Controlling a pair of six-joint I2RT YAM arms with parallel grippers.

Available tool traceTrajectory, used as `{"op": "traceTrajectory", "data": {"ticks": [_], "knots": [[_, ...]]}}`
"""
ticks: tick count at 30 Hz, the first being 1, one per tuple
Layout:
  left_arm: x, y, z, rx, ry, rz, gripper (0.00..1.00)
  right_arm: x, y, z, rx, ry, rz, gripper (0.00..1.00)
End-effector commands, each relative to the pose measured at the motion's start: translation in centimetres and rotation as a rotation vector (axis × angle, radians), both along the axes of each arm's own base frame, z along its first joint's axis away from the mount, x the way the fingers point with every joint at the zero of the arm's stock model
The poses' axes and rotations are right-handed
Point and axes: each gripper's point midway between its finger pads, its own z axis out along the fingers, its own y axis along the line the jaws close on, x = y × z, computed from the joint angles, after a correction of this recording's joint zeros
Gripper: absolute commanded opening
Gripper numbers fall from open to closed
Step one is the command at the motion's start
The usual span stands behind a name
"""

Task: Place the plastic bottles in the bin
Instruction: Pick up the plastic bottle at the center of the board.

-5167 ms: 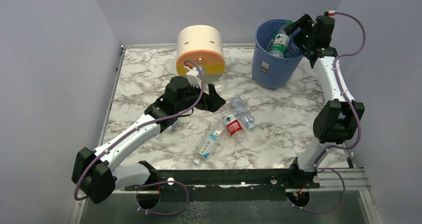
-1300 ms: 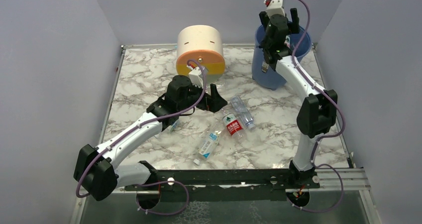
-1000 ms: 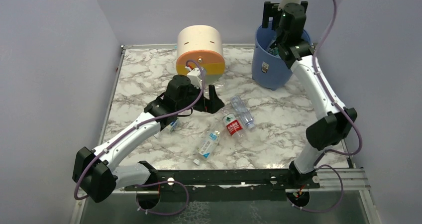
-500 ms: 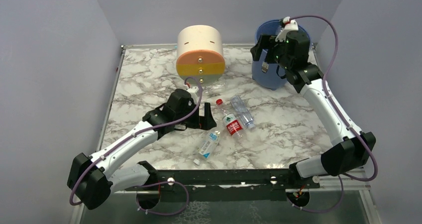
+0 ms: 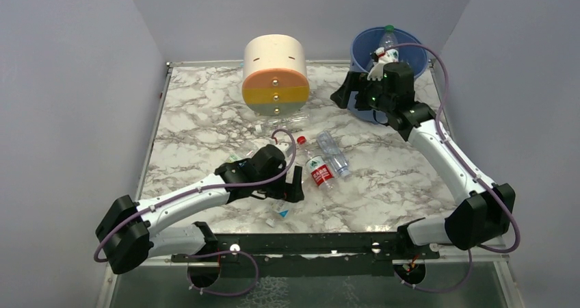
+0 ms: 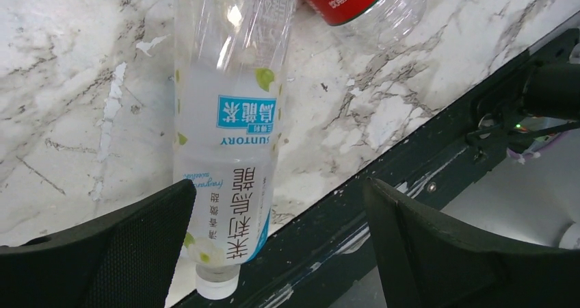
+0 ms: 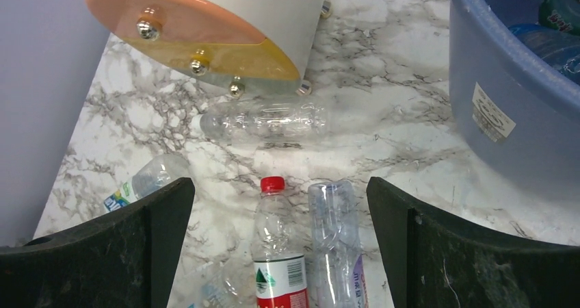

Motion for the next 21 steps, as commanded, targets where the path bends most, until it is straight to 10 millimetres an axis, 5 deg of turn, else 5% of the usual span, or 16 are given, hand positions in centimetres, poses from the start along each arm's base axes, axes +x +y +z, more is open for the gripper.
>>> {"op": "traceTrajectory", "data": {"ticks": [1, 16, 21], "knots": [[0.1, 1.0, -1.8, 0.089, -0.012, 0.052, 0.99, -1.5, 1.0, 1.6, 0.05, -0.033, 0.06, 1.0], [-0.6, 1.9, -6.3, 0.283, -0.021, 0.06, 0.99, -2.8, 1.2, 0.0, 0.055, 0.004, 0.091, 1.0], [-0.3, 1.6, -5.7, 0.269, -0.046, 0.07, 0.85, -2.9, 1.2, 0.1, 0.057, 0.006, 0.094, 1.0]]}}
